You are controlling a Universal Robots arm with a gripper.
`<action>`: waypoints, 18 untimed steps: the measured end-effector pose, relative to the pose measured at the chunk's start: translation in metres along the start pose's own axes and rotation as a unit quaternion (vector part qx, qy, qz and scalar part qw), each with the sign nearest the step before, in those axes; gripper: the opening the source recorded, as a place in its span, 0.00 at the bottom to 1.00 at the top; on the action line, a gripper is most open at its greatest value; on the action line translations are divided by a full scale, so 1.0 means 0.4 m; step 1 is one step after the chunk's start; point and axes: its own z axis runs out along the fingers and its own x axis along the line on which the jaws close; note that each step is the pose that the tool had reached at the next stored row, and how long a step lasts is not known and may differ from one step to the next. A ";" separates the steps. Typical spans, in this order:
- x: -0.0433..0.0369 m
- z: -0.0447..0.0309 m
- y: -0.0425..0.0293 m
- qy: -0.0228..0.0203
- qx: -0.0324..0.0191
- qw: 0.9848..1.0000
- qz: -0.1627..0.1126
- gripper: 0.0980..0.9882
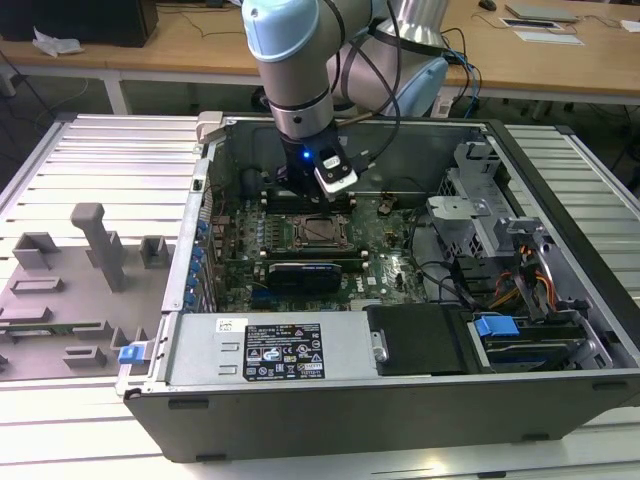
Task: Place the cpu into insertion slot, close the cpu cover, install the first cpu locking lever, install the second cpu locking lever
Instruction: 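Install the first cpu locking lever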
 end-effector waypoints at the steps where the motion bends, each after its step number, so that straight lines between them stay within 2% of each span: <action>1: 0.000 0.000 0.001 -0.001 0.001 1.000 0.004 0.01; 12: 0.003 0.007 0.007 -0.006 0.011 0.999 0.033 0.01; 18: 0.004 0.013 0.006 -0.008 0.013 0.999 0.042 0.01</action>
